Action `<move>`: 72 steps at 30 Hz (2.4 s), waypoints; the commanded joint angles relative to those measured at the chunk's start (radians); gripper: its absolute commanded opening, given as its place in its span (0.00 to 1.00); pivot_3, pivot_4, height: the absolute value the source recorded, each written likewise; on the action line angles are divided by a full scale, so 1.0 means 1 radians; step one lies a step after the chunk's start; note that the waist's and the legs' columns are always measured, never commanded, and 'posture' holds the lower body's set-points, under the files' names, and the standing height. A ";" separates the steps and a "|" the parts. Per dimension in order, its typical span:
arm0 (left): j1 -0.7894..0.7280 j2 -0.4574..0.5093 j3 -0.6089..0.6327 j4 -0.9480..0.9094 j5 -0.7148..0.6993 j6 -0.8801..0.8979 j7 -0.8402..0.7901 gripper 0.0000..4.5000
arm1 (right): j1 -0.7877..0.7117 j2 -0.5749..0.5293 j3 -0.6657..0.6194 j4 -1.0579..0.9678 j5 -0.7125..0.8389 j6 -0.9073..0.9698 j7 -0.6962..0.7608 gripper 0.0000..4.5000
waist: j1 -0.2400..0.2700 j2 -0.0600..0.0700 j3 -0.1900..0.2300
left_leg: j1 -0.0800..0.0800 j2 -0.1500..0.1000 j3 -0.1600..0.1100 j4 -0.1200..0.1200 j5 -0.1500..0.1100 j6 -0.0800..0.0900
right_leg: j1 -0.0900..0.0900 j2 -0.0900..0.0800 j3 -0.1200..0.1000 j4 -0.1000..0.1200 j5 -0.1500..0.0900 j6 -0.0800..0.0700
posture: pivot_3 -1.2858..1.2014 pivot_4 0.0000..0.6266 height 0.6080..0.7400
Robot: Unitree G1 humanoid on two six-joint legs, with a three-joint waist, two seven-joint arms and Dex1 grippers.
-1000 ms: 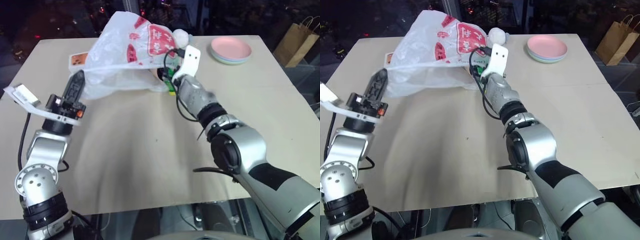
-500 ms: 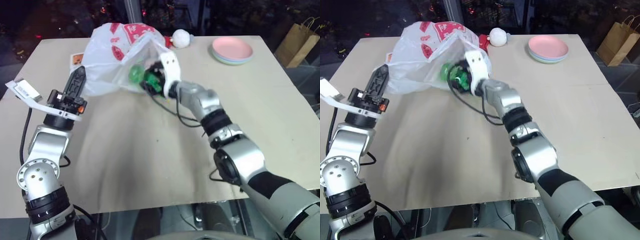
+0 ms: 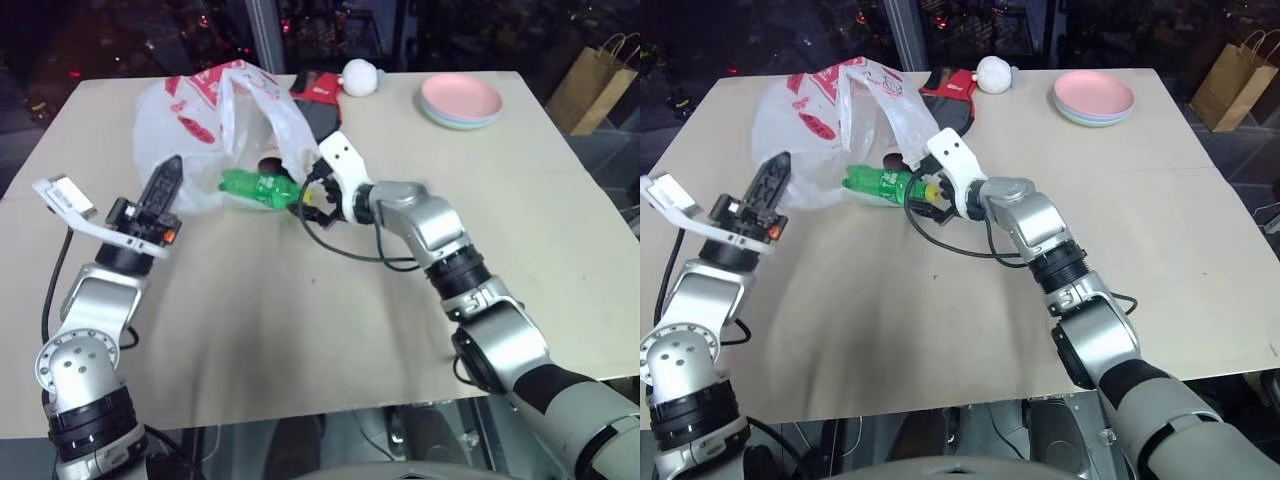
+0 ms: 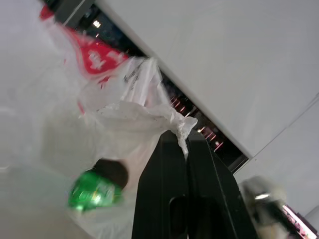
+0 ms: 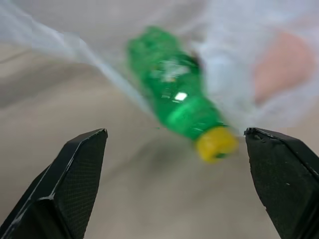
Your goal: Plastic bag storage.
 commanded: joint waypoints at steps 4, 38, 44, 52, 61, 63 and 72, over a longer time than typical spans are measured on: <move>0.160 -0.037 -0.037 -0.025 0.063 0.016 -0.082 0.00 | 0.005 0.016 0.078 0.114 -0.133 -0.260 -0.016 0.99 | 0.001 0.000 0.000 | 0.000 0.000 0.000 0.000 0.000 0.000 | 0.000 0.000 0.000 0.000 0.000 0.000 | 0.52 0.24 1.00; 0.146 -0.057 -0.017 -0.032 0.100 -0.014 -0.117 0.00 | -0.068 0.093 -0.336 0.232 0.115 0.047 -0.225 0.32 | 0.003 0.000 0.000 | 0.000 0.000 -0.001 0.000 0.002 -0.004 | 0.001 0.000 -0.001 0.001 0.000 0.000 | 0.52 0.24 1.00; 0.151 -0.064 -0.025 -0.043 0.103 -0.012 -0.116 0.00 | -0.032 0.055 -0.316 0.114 0.129 0.084 -0.177 0.01 | 0.003 0.000 0.000 | 0.000 0.000 -0.001 0.000 0.002 -0.003 | 0.001 0.000 -0.001 0.001 0.000 0.000 | 0.52 0.24 1.00; 0.140 -0.069 -0.040 -0.057 0.107 -0.011 -0.115 0.00 | 0.038 -0.024 -0.321 -0.087 0.244 0.232 -0.043 0.01 | 0.006 0.000 0.000 | 0.000 0.000 -0.001 0.000 0.002 -0.004 | 0.001 0.000 -0.001 0.001 0.000 0.000 | 0.52 0.24 1.00; 0.106 -0.085 -0.106 -0.138 0.090 0.008 -0.082 0.00 | 0.123 -0.097 -0.278 -0.133 0.279 0.318 -0.007 0.01 | 0.005 -0.001 -0.001 | 0.000 0.000 -0.001 0.001 0.002 -0.003 | 0.001 0.000 -0.001 0.001 0.000 0.000 | 0.52 0.24 1.00; 0.117 -0.081 -0.124 -0.149 0.097 0.017 -0.089 0.00 | 0.142 -0.103 -0.248 -0.134 0.257 0.295 -0.001 0.01 | 0.001 -0.001 -0.001 | 0.000 0.000 -0.001 0.001 0.002 -0.003 | 0.001 0.000 -0.001 0.001 0.000 0.000 | 0.52 0.24 1.00; 0.255 -0.002 -0.204 -0.166 0.172 0.078 -0.200 0.00 | 0.235 -0.195 -0.173 -0.180 0.217 0.288 0.052 0.01 | 0.005 0.000 -0.001 | 0.000 0.000 -0.001 0.001 0.002 -0.003 | 0.001 0.000 -0.001 0.001 0.000 0.000 | 0.52 0.24 1.00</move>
